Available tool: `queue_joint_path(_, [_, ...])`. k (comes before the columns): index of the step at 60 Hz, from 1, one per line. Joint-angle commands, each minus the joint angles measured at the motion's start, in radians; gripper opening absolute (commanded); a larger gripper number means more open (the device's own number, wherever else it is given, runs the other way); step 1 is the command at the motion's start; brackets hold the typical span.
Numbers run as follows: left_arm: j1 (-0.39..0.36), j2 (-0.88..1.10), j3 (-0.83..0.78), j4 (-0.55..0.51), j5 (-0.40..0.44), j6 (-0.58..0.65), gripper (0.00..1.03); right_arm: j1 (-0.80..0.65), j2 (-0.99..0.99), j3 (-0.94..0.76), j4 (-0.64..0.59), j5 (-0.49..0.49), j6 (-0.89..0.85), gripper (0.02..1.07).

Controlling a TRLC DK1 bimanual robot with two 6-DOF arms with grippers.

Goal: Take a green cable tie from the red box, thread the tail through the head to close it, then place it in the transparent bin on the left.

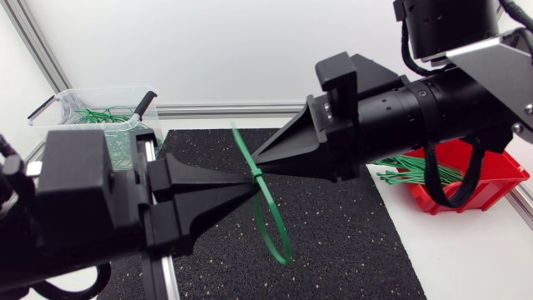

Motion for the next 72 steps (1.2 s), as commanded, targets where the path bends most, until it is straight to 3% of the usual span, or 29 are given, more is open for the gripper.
queue_joint_path(1, [0.090,0.046,0.037,0.014,-0.002,-0.034,0.05,0.000,-0.023,-0.044,-0.002,0.051,-0.085,0.92])
queue_joint_path(4, [0.139,0.073,0.040,0.012,-0.002,-0.047,0.05,0.000,-0.021,-0.060,-0.001,0.110,-0.136,1.03])
queue_joint_path(14, [0.332,0.171,0.071,0.006,-0.010,-0.061,0.05,-0.023,0.034,-0.097,0.015,0.275,-0.265,1.03])
queue_joint_path(26, [0.610,0.313,0.173,0.026,-0.088,-0.063,0.05,-0.094,0.059,-0.117,0.048,0.339,-0.328,1.03])
queue_joint_path(38, [0.917,0.517,0.400,0.034,-0.173,-0.161,0.05,-0.097,0.020,-0.152,0.071,0.408,-0.361,1.03])
queue_joint_path(47, [1.041,0.665,0.554,0.063,-0.269,-0.192,0.05,-0.084,-0.017,-0.161,0.073,0.428,-0.361,1.03])
queue_joint_path(61, [1.095,0.891,0.749,-0.022,-0.426,-0.192,0.06,-0.081,-0.073,-0.189,0.062,0.437,-0.361,1.03])
queue_joint_path(68, [1.101,1.011,0.856,-0.187,-0.479,-0.178,0.27,-0.083,-0.103,-0.196,0.039,0.437,-0.361,1.03])
queue_joint_path(70, [1.101,1.034,0.871,-0.210,-0.496,-0.175,0.41,-0.083,-0.113,-0.198,0.033,0.437,-0.361,1.03])
queue_joint_path(72, [1.099,1.046,0.878,-0.236,-0.518,-0.166,0.61,-0.083,-0.121,-0.199,0.028,0.437,-0.361,1.03])
